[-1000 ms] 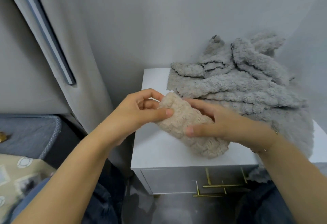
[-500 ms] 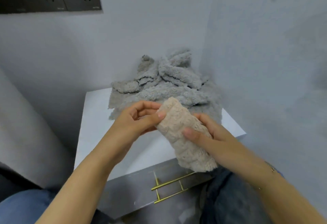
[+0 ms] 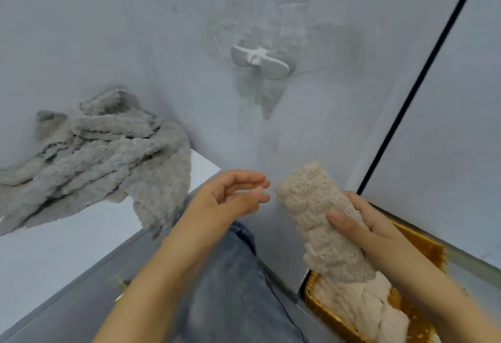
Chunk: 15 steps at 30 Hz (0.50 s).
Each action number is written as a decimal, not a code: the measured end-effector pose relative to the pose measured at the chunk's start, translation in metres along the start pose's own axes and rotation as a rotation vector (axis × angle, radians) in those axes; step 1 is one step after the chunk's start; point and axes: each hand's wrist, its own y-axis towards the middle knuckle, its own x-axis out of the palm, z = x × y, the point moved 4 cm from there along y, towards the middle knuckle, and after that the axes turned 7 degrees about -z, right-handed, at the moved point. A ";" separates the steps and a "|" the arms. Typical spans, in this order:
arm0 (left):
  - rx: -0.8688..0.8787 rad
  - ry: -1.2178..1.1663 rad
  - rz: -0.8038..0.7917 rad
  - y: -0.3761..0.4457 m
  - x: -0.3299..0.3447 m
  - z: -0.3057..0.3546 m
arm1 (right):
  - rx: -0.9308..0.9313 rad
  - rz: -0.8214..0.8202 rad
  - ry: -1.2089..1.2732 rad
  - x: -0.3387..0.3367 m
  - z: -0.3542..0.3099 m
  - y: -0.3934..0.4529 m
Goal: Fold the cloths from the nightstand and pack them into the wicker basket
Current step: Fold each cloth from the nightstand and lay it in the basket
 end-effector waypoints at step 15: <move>-0.175 0.499 -0.534 0.101 0.201 -0.120 | 0.198 0.629 0.233 -0.196 0.169 -0.096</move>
